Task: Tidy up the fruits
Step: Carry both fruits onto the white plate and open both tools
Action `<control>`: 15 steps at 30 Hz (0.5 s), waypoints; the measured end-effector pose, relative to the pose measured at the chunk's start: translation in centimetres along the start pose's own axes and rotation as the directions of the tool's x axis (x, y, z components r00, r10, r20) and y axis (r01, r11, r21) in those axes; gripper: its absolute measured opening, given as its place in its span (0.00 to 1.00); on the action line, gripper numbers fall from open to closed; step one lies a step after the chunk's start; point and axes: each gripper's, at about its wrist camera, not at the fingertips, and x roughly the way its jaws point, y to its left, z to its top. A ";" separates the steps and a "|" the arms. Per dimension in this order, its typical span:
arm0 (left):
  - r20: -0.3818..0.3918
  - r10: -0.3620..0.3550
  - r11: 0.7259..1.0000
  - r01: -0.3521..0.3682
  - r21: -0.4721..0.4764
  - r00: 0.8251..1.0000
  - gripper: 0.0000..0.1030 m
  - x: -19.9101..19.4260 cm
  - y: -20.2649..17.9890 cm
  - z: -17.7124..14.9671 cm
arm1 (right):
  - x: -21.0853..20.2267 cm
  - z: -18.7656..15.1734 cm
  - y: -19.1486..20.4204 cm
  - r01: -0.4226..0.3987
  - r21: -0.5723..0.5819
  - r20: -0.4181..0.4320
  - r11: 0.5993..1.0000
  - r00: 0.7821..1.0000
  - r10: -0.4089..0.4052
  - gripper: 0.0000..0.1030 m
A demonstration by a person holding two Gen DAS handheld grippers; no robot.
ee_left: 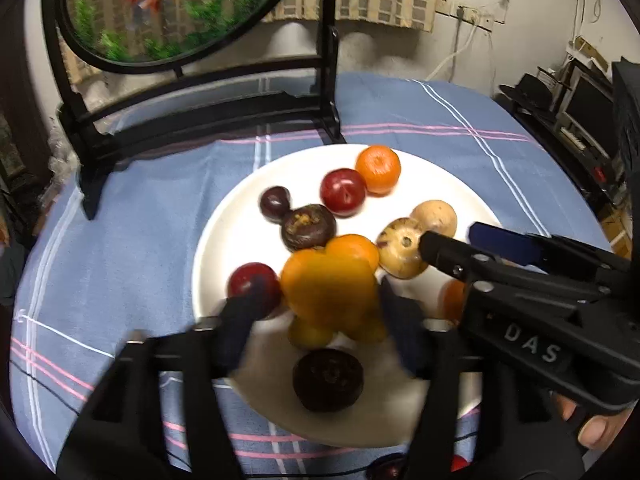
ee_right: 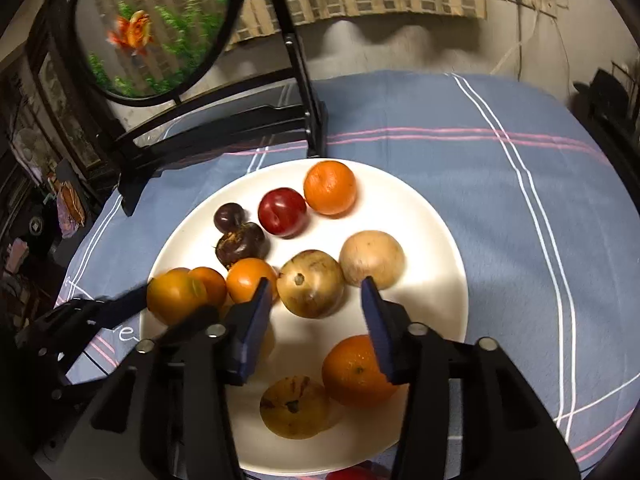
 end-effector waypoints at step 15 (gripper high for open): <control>0.053 -0.006 0.999 0.008 -0.040 0.999 0.79 -5.7 1.4 -2.4 | -6.8 -3.4 -4.5 -0.133 0.151 0.062 0.979 0.990 0.125 0.61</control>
